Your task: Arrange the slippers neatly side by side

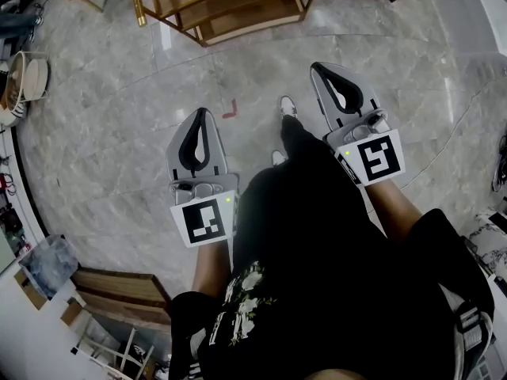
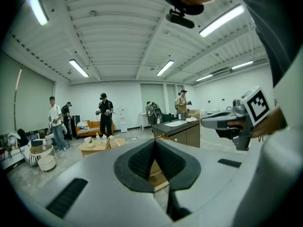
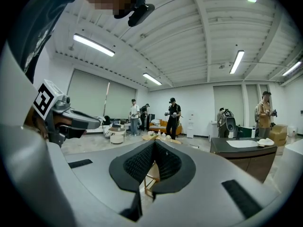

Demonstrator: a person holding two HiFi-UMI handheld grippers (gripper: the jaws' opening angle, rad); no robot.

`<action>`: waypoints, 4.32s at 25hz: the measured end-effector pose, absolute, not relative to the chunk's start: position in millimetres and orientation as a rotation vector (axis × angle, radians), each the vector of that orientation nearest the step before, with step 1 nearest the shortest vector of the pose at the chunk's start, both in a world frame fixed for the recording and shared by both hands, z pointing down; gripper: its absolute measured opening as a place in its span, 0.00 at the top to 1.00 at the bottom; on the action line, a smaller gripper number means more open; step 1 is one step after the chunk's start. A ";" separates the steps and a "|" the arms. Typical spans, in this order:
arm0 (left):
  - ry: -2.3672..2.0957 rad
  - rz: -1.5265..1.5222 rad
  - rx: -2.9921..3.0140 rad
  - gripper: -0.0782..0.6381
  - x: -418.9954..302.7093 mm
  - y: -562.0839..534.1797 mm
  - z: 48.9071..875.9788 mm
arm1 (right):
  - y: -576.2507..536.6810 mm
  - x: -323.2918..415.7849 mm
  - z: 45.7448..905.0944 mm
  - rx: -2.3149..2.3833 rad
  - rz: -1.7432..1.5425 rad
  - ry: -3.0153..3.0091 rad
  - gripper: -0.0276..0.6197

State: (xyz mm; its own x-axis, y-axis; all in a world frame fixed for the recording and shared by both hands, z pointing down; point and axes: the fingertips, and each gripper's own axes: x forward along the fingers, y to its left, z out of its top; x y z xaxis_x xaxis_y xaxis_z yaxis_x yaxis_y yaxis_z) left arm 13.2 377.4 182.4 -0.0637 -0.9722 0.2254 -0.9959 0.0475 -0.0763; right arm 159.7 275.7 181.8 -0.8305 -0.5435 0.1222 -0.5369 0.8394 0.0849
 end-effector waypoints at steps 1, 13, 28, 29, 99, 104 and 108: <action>-2.193 0.323 2.072 0.89 9.9 370.6 180.2 | 268.2 156.9 183.0 0.851 -0.066 -2.877 0.97; -2.157 0.341 2.072 0.89 14.4 301.5 176.8 | 208.9 155.9 191.8 0.804 -0.028 -2.855 0.97; -2.266 0.317 2.010 0.89 13.0 247.3 165.0 | 144.7 137.0 185.2 0.686 -0.047 -2.925 0.97; -2.272 0.317 2.005 0.89 14.4 246.1 165.1 | 142.9 137.1 185.2 0.678 -0.046 -2.925 0.97; -2.158 0.267 2.205 0.89 -136.2 42.4 166.1 | -33.0 2.2 166.7 0.867 -0.145 -2.862 0.97; -2.139 0.270 2.241 0.89 -162.6 24.3 165.1 | -46.3 -26.1 163.9 0.903 -0.150 -2.874 0.97; -2.130 0.256 2.262 0.89 -179.8 11.3 166.2 | -53.8 -45.3 165.2 0.922 -0.134 -2.870 0.97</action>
